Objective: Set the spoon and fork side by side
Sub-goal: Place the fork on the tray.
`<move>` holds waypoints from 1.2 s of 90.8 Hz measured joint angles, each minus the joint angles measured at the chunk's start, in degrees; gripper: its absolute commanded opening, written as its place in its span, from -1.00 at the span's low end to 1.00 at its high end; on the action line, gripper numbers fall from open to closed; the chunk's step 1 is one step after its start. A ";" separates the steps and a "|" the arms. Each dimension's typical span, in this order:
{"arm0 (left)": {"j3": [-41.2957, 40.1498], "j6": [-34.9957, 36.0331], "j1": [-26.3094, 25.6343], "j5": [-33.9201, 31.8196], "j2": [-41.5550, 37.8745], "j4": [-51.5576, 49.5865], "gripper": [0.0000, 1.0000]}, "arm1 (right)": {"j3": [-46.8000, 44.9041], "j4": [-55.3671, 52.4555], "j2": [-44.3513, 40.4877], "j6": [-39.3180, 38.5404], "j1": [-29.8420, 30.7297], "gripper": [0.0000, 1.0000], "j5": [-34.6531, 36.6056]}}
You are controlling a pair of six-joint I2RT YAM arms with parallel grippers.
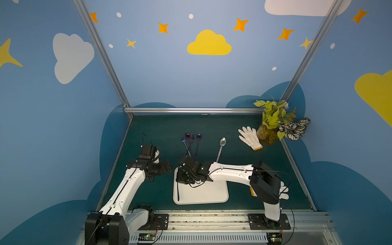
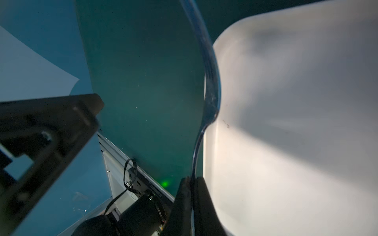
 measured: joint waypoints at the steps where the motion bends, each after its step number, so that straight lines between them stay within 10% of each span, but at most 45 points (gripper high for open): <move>1: 0.00 0.00 0.00 0.02 -0.09 0.00 1.00 | -0.13 0.28 0.00 0.11 0.00 -1.00 0.17; 109: 0.00 0.00 0.09 0.63 -0.59 0.02 1.00 | -6.58 9.55 3.26 2.29 -1.46 -0.92 -2.84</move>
